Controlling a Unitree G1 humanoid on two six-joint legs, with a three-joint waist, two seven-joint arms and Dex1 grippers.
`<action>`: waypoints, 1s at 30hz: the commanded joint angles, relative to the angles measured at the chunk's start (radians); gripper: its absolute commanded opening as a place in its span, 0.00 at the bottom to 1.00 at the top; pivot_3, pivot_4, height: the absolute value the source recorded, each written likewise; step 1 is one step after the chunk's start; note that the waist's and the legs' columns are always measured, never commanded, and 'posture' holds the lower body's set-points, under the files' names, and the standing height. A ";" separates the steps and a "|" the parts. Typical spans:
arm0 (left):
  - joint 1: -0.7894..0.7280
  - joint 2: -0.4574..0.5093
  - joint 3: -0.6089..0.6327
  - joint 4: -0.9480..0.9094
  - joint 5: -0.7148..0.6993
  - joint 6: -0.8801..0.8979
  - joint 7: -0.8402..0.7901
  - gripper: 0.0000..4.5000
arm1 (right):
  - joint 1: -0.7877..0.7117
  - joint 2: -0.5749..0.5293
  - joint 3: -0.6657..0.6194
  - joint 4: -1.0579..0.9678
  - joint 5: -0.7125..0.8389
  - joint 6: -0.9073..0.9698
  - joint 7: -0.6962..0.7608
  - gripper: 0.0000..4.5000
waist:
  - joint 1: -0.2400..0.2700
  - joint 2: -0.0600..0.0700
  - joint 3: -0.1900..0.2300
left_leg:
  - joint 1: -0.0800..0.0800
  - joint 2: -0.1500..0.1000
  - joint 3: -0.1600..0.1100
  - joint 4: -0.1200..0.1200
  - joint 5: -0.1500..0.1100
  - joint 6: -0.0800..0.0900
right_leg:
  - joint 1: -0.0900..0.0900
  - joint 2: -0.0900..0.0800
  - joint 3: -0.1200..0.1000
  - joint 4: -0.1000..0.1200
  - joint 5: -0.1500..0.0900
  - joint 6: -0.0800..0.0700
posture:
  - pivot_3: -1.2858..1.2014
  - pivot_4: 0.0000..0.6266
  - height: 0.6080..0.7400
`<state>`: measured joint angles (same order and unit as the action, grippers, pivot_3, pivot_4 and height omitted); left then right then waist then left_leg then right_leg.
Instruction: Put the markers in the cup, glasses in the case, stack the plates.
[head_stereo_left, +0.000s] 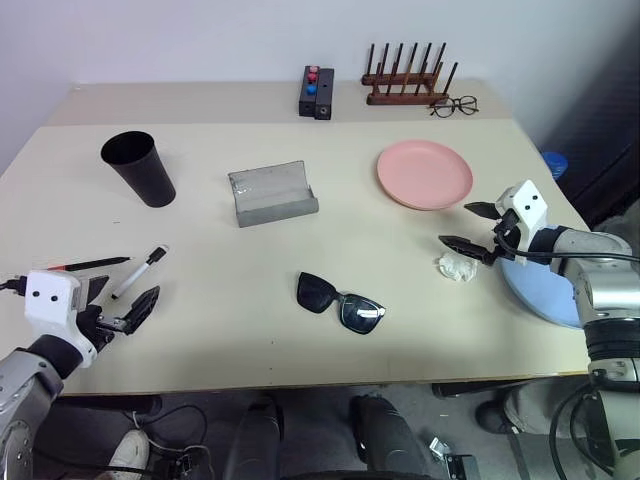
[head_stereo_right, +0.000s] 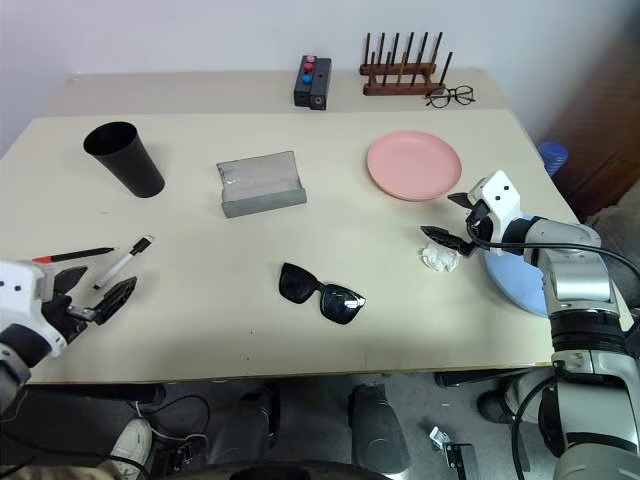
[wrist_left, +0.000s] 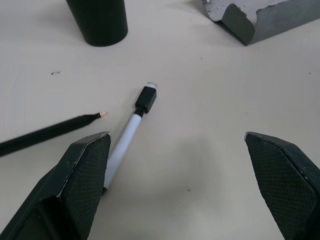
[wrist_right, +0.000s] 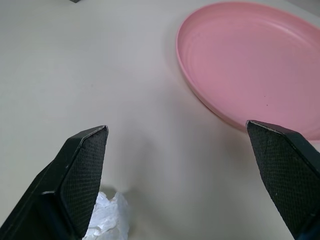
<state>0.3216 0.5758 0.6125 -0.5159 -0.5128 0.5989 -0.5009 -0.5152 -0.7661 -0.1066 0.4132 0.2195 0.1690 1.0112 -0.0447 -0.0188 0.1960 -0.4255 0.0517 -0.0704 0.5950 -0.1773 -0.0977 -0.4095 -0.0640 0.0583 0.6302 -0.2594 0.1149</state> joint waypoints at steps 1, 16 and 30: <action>0.004 -0.008 0.026 -0.041 -0.005 -0.028 0.014 0.98 | -0.040 -0.003 -0.012 -0.022 0.008 0.000 -0.010 1.00 | 0.000 0.000 0.000 | 0.000 0.000 0.000 0.000 0.000 0.000 | 0.000 0.000 0.000 0.000 0.000 0.000 | 0.52 0.24 0.99; -0.125 0.065 -0.015 0.033 -0.025 0.062 0.025 0.98 | 0.004 0.071 0.029 -0.267 0.044 0.088 -0.022 1.00 | 0.001 0.000 0.000 | 0.000 0.000 0.000 0.001 0.000 0.000 | 0.000 0.001 0.000 0.001 0.000 0.000 | 0.52 0.24 0.99; -0.542 0.252 -0.250 0.337 0.031 0.366 0.047 0.99 | 0.179 0.259 0.253 -0.716 0.073 0.225 -0.111 1.00 | 0.005 -0.001 0.000 | 0.000 0.000 -0.002 0.000 0.000 0.000 | 0.000 0.001 0.000 0.002 0.000 0.001 | 0.52 0.24 0.99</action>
<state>-0.1775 0.8021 0.3755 -0.1914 -0.4831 0.9471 -0.4463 -0.3402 -0.5247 0.1253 -0.2245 0.2776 0.3823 0.9193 -0.0394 -0.0198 0.1956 -0.4257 0.0518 -0.0727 0.5954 -0.1772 -0.0977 -0.4095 -0.0625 0.0575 0.6330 -0.2594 0.1159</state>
